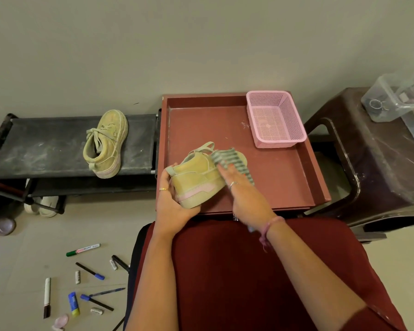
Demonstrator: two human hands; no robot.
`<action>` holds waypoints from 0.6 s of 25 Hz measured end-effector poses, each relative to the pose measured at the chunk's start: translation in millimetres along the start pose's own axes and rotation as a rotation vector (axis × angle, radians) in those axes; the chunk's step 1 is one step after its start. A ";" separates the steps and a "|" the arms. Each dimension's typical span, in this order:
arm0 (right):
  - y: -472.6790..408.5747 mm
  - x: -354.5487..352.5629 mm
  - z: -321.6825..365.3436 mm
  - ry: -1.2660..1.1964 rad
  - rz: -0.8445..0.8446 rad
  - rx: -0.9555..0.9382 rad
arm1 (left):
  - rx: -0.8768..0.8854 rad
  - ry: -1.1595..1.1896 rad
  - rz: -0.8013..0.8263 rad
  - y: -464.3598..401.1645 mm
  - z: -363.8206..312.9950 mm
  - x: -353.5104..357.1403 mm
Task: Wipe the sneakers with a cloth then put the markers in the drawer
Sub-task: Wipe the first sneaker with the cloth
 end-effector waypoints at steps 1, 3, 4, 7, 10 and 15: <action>-9.8 -6.7 -11.3 0.020 -0.016 0.066 | 0.001 0.000 0.010 -0.2 -0.4 1.0; -22.2 -13.3 -17.5 0.005 -0.038 0.156 | 0.010 -0.005 0.020 -0.8 -0.6 0.7; -23.2 -11.3 -12.7 -0.023 -0.035 0.162 | 0.011 -0.009 0.023 -1.2 -0.3 0.3; -4.3 9.3 15.7 -0.173 0.013 0.032 | -0.001 -0.028 0.003 -2.8 1.5 -3.2; 13.6 23.6 22.3 -0.276 0.051 -0.010 | 0.020 -0.110 -0.020 -4.7 1.4 -7.5; 2.4 27.2 24.6 -0.223 0.053 -0.029 | 0.185 -0.460 -0.008 -11.0 -9.3 -7.3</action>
Point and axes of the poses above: each hand's wrist, its own y-axis away from the middle knuckle, its own x-axis out of the palm, z = x × y, the point moved 6 cm from there along -y, towards the middle knuckle, and after that the axes turned 1 degree about -y, right-handed, at the moved point
